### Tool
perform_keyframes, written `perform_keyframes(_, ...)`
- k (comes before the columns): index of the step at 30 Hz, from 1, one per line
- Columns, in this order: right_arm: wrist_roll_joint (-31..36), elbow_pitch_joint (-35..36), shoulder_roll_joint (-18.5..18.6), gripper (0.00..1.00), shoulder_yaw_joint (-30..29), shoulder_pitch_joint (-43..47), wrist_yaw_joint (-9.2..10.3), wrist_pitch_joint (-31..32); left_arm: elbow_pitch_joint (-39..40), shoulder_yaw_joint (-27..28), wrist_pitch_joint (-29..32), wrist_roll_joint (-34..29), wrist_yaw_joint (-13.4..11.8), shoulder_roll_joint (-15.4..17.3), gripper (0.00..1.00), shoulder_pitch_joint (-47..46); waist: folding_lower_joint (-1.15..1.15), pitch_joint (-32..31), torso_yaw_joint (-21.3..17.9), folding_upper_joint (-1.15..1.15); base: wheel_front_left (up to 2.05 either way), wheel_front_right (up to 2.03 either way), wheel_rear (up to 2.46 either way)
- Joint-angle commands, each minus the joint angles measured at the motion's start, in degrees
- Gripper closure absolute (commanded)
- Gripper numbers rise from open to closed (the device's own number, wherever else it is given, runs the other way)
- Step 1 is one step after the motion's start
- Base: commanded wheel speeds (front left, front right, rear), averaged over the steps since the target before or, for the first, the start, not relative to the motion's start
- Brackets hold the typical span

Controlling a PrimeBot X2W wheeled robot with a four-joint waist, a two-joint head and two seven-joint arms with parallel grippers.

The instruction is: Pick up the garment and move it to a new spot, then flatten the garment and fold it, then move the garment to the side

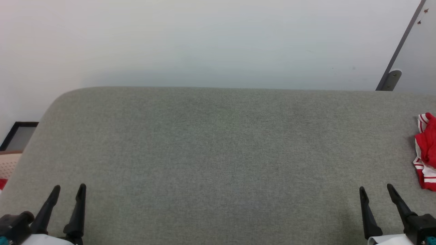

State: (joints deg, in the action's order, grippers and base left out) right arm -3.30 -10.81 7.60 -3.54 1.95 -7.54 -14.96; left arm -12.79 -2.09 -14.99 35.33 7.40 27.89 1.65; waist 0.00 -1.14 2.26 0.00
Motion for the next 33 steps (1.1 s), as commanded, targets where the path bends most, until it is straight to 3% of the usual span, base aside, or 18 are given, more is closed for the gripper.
perform_keyframes(1,0.26,0.71,-0.32,0.0,-0.02,0.93,0.12,-0.27,0.22,0.35,-0.22,0.3,0.15,-0.28,0.0,0.8,0.0,-0.1,-0.2,0.0,0.0,0.0,0.0)
perform_keyframes(20,1.32,3.76,-2.13,0.0,-1.02,3.47,0.12,-0.26,1.64,0.03,-0.22,1.58,0.15,-1.01,0.0,1.6,0.0,-0.6,-0.42,0.0,0.0,0.0,0.0)
perform_keyframes(21,1.3,3.36,-2.04,1.0,-1.05,3.34,0.0,0.01,1.25,-0.05,0.04,1.14,-0.01,-1.14,1.0,1.23,0.0,-0.61,-0.45,0.0,0.0,0.0,0.0)
perform_keyframes(25,1.02,1.04,-2.66,1.0,-1.02,3.66,0.0,0.48,-0.58,-0.98,0.44,1.29,-0.01,-3.61,1.0,2.17,0.0,-0.61,-0.46,0.0,0.0,0.0,0.0)
perform_keyframes(33,-8.88,0.41,-2.88,1.0,-1.48,2.12,0.01,3.02,-0.61,0.09,2.74,7.47,0.0,-5.92,1.0,1.01,0.0,-0.49,-0.58,0.0,0.0,0.0,0.0)
